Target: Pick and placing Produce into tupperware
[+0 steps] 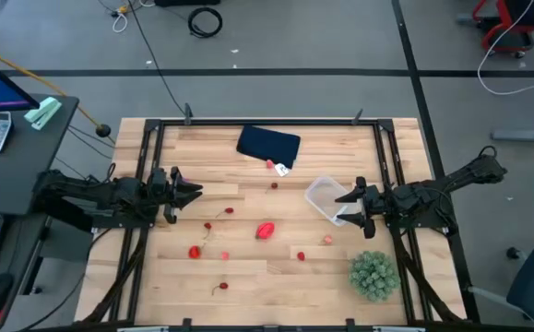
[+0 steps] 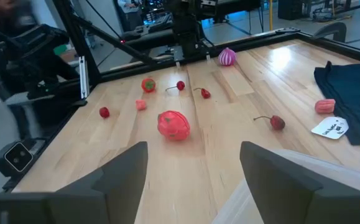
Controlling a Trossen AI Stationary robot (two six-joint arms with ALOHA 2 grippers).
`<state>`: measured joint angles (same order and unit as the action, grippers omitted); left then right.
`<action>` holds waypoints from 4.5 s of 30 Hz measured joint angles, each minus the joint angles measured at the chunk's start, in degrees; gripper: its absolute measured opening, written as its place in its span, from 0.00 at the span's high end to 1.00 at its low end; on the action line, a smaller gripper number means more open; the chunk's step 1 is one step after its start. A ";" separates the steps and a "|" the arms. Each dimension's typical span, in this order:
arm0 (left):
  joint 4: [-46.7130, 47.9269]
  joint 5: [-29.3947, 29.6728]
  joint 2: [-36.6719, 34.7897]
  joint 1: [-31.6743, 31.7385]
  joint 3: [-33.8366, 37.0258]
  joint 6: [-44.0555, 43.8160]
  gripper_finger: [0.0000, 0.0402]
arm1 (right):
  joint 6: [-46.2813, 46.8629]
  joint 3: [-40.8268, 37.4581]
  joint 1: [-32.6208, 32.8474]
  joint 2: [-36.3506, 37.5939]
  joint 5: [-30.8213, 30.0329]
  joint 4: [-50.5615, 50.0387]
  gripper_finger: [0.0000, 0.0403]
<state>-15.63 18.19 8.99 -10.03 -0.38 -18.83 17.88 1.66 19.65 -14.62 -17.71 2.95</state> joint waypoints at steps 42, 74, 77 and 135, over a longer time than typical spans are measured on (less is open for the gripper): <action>0.02 -0.02 -0.01 0.00 0.00 0.00 0.73 | 0.00 -0.01 -0.01 0.00 0.01 0.00 0.34; 12.37 -0.21 0.81 -0.08 -0.17 4.48 0.73 | 0.00 0.00 -0.01 -0.01 -0.01 -0.18 0.34; 12.33 -0.20 0.87 -0.08 -0.20 4.48 0.73 | 0.00 0.00 -0.01 -0.01 -0.01 -0.22 0.34; 34.76 9.11 67.15 -7.64 -32.17 -18.07 0.73 | -19.11 -0.01 -0.04 0.00 -5.88 8.94 0.34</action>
<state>19.13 27.30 76.15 -17.66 -32.56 -36.90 -1.23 1.65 19.62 -14.62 -23.59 11.88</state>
